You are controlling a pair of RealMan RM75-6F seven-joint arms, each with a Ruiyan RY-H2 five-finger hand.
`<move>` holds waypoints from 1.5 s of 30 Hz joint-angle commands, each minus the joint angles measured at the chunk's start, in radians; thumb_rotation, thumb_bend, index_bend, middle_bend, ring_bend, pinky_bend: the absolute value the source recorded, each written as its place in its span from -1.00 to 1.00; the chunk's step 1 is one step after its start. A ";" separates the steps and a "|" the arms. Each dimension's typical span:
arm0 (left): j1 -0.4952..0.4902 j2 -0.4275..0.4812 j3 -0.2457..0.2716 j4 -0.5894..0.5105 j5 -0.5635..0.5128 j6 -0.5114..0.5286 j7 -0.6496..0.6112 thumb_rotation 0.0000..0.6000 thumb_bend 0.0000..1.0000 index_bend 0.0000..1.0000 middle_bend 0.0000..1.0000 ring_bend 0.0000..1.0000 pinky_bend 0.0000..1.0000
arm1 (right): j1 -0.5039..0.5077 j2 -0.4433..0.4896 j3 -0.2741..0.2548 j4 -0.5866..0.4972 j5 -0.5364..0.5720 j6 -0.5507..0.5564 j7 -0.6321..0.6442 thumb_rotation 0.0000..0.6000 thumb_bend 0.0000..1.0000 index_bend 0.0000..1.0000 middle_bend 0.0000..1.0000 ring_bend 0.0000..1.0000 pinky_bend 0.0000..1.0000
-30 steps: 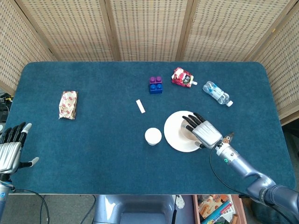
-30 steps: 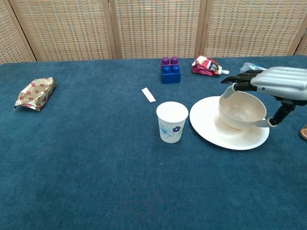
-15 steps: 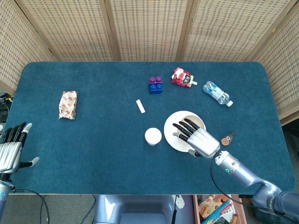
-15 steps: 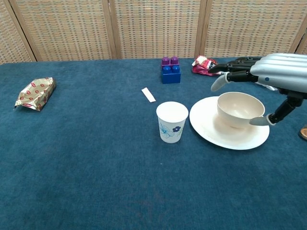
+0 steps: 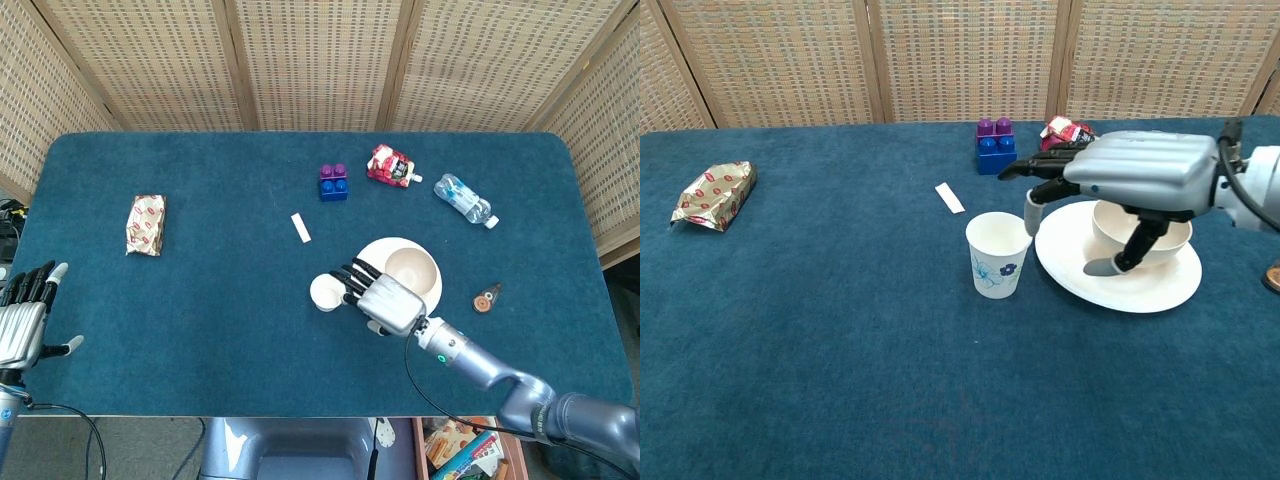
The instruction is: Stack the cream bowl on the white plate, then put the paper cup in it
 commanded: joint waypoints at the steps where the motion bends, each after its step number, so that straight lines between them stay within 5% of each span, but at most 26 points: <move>1: -0.001 0.001 0.000 0.001 -0.002 -0.003 -0.003 1.00 -1.00 -1.00 -1.00 -1.00 -1.00 | 0.022 -0.049 0.029 0.018 0.048 -0.043 -0.066 1.00 -0.49 -0.35 -1.00 -1.00 -1.00; 12: -0.007 0.003 -0.004 0.003 -0.014 -0.012 -0.006 1.00 -1.00 -1.00 -1.00 -1.00 -1.00 | 0.051 -0.130 0.074 0.053 0.161 -0.099 -0.139 1.00 -0.48 -0.33 -1.00 -1.00 -1.00; 22: -0.008 0.005 -0.006 0.003 -0.022 -0.014 -0.009 1.00 -1.00 -1.00 -1.00 -1.00 -1.00 | 0.056 -0.162 0.068 0.083 0.192 -0.114 -0.153 1.00 -0.13 0.15 -1.00 -1.00 -1.00; 29: -0.009 0.005 -0.006 0.003 -0.025 -0.014 -0.010 1.00 -1.00 -1.00 -1.00 -1.00 -1.00 | 0.053 -0.171 0.071 0.089 0.191 -0.094 -0.091 1.00 -0.03 0.26 -1.00 -1.00 -1.00; 45: -0.009 0.003 0.002 0.002 -0.018 -0.013 -0.006 1.00 -1.00 -1.00 -1.00 -1.00 -1.00 | -0.022 0.145 0.158 -0.167 0.231 0.049 -0.067 1.00 0.02 0.27 -1.00 -1.00 -1.00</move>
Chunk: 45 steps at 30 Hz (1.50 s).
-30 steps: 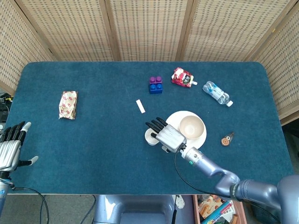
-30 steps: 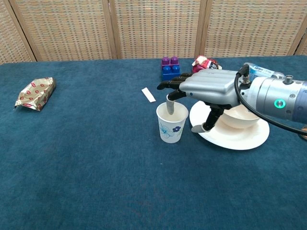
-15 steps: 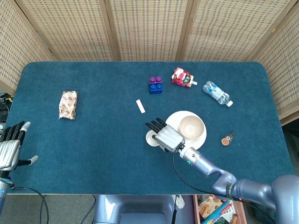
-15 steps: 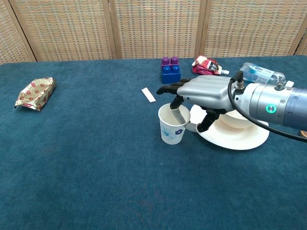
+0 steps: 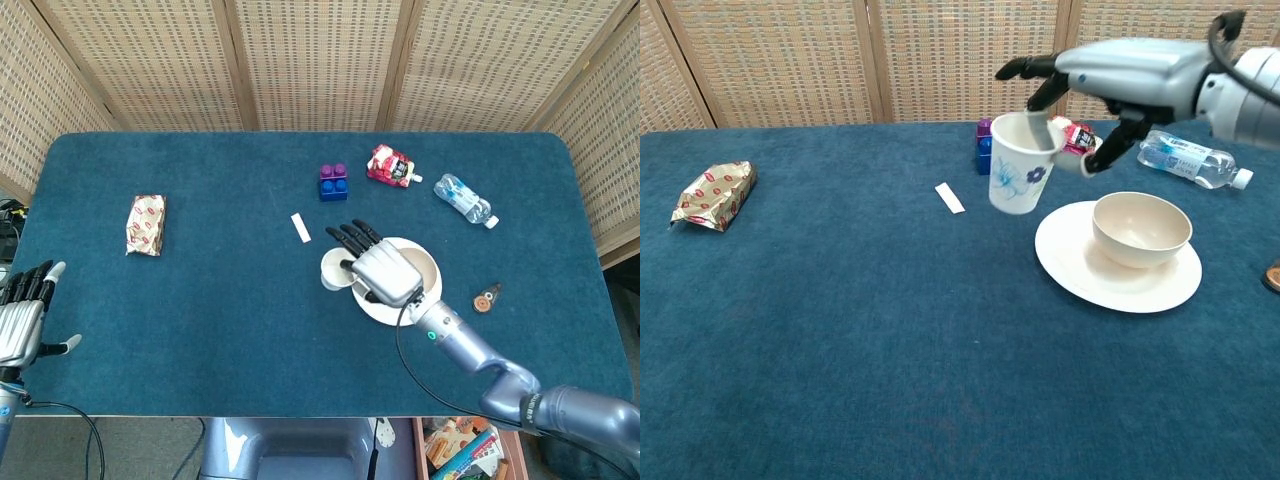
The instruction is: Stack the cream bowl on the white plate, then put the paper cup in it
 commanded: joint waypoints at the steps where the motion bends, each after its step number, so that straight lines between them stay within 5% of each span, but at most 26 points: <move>1: 0.000 0.000 0.002 -0.002 0.005 0.002 0.000 1.00 -1.00 -1.00 -1.00 -1.00 -1.00 | -0.040 0.087 0.008 -0.033 0.027 0.029 0.000 1.00 0.03 0.27 -1.00 -1.00 -1.00; 8: 0.001 0.002 0.004 -0.005 0.015 0.006 -0.005 1.00 -1.00 -1.00 -1.00 -1.00 -1.00 | -0.087 0.121 -0.037 0.041 0.032 0.031 0.040 1.00 0.02 0.27 -1.00 -1.00 -1.00; 19: 0.003 0.005 0.006 -0.009 0.021 0.010 -0.008 1.00 -1.00 -1.00 -1.00 -1.00 -1.00 | -0.115 0.038 -0.106 0.213 -0.013 0.019 0.104 1.00 0.03 0.28 -1.00 -1.00 -1.00; 40: 0.003 0.008 0.005 -0.008 0.010 0.005 -0.010 1.00 -1.00 -1.00 -1.00 -1.00 -1.00 | -0.118 -0.024 -0.133 0.307 -0.044 0.008 0.099 1.00 -0.01 0.27 -1.00 -1.00 -1.00; 45: 0.002 0.008 0.005 -0.008 0.010 0.004 -0.012 1.00 -1.00 -1.00 -1.00 -1.00 -1.00 | -0.118 -0.025 -0.134 0.310 -0.041 0.002 0.100 1.00 -0.19 -0.07 -1.00 -1.00 -1.00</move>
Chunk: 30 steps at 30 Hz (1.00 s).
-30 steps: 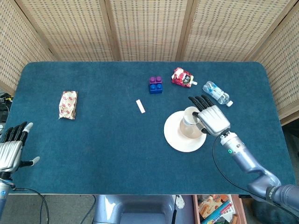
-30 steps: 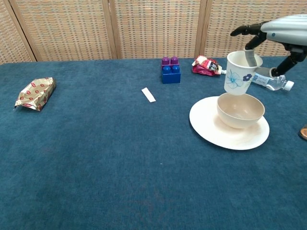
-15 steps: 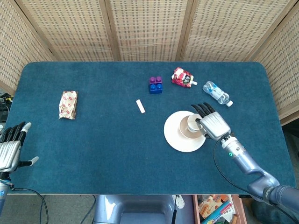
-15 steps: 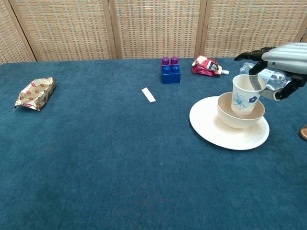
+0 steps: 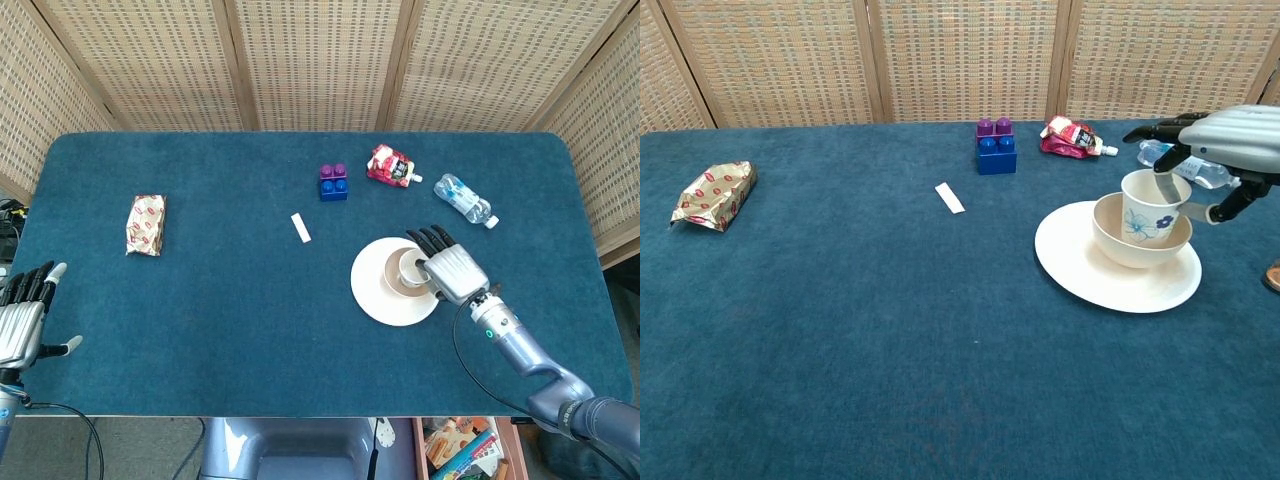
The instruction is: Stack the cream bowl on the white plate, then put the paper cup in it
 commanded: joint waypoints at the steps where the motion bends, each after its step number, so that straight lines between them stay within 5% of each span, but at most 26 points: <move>1: -0.001 0.000 -0.001 0.001 0.000 -0.001 -0.002 1.00 -1.00 -1.00 -1.00 -1.00 -1.00 | 0.000 0.001 -0.001 0.001 0.001 -0.005 -0.001 1.00 -0.26 -0.16 -1.00 -1.00 -1.00; 6: -0.002 0.000 -0.001 0.002 -0.001 -0.003 -0.002 1.00 -1.00 -1.00 -1.00 -1.00 -1.00 | -0.006 0.003 -0.006 0.007 -0.011 0.009 -0.005 1.00 -0.37 -0.42 -1.00 -1.00 -1.00; 18: -0.002 0.004 0.000 0.001 -0.002 -0.006 -0.009 1.00 -1.00 -1.00 -1.00 -1.00 -1.00 | -0.055 0.096 -0.013 -0.090 -0.059 0.118 0.011 1.00 -0.40 -0.55 -1.00 -1.00 -1.00; 26: 0.000 0.009 0.003 -0.004 0.011 -0.003 -0.022 1.00 -1.00 -1.00 -1.00 -1.00 -1.00 | -0.149 0.200 -0.039 -0.174 -0.104 0.268 0.074 1.00 -0.94 -0.82 -1.00 -1.00 -1.00; 30: 0.008 0.012 0.013 -0.004 0.044 0.013 -0.036 1.00 -1.00 -1.00 -1.00 -1.00 -1.00 | -0.255 0.218 -0.065 -0.165 -0.119 0.411 0.138 1.00 -1.00 -0.94 -1.00 -1.00 -1.00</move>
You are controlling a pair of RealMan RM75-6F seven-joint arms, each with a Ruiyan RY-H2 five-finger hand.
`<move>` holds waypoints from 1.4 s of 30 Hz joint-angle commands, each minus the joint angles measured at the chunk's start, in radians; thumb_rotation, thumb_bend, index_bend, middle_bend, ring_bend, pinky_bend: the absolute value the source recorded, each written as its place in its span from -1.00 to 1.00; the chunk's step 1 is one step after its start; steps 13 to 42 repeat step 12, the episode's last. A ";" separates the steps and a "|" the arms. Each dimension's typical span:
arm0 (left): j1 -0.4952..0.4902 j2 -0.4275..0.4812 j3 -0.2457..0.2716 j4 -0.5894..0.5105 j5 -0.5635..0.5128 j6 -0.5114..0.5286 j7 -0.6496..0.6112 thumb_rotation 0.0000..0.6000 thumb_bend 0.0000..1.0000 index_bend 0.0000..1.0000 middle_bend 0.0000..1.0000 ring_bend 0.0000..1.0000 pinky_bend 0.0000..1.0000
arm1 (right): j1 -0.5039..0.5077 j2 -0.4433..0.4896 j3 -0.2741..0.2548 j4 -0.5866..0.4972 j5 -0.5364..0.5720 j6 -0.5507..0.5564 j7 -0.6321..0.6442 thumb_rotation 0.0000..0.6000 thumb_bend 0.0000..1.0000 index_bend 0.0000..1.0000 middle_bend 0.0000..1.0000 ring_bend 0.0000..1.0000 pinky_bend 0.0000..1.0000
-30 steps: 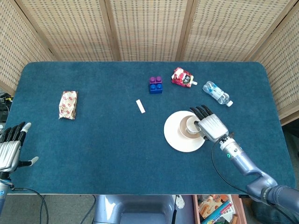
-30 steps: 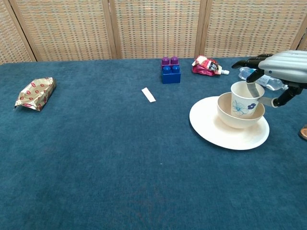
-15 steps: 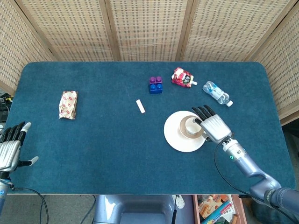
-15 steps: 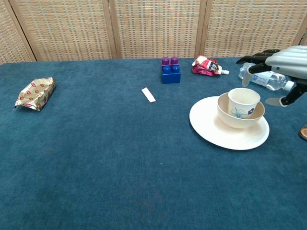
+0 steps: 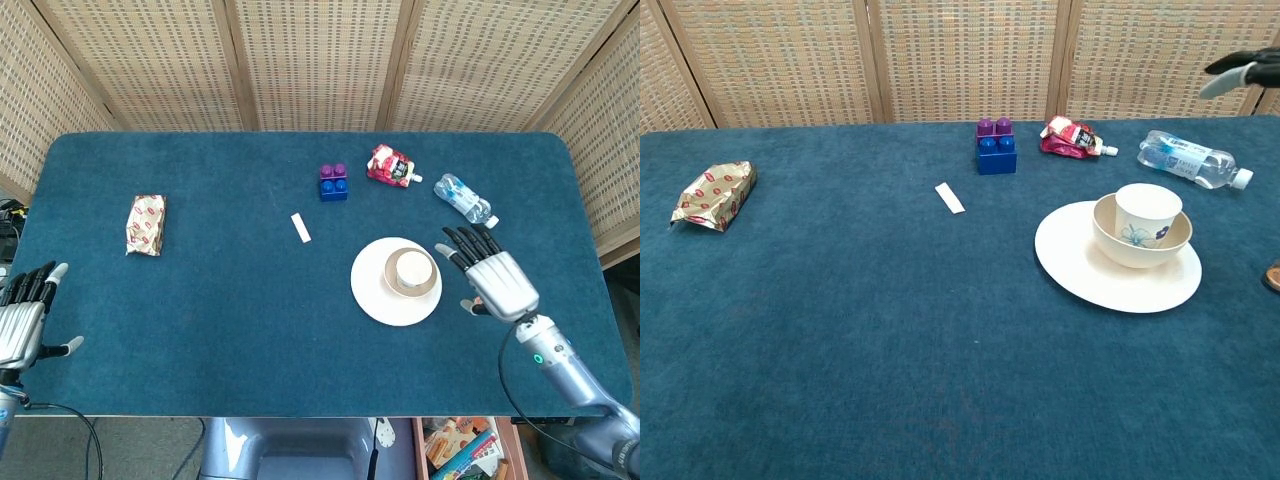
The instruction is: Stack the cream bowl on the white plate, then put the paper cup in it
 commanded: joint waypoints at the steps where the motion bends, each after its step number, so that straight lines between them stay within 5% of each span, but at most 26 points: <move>1: 0.008 0.002 0.010 0.000 0.027 0.015 -0.010 1.00 -1.00 -1.00 -1.00 -1.00 -1.00 | -0.119 0.023 -0.030 0.006 -0.014 0.146 0.069 1.00 -1.00 -0.96 -1.00 -1.00 -1.00; 12: 0.036 -0.002 0.042 -0.003 0.129 0.078 -0.033 1.00 -1.00 -1.00 -1.00 -1.00 -1.00 | -0.343 -0.087 -0.035 0.094 0.061 0.377 0.119 1.00 -1.00 -0.98 -1.00 -1.00 -1.00; 42: 0.036 -0.002 0.042 -0.003 0.129 0.078 -0.033 1.00 -1.00 -1.00 -1.00 -1.00 -1.00 | -0.343 -0.087 -0.035 0.094 0.061 0.377 0.119 1.00 -1.00 -0.98 -1.00 -1.00 -1.00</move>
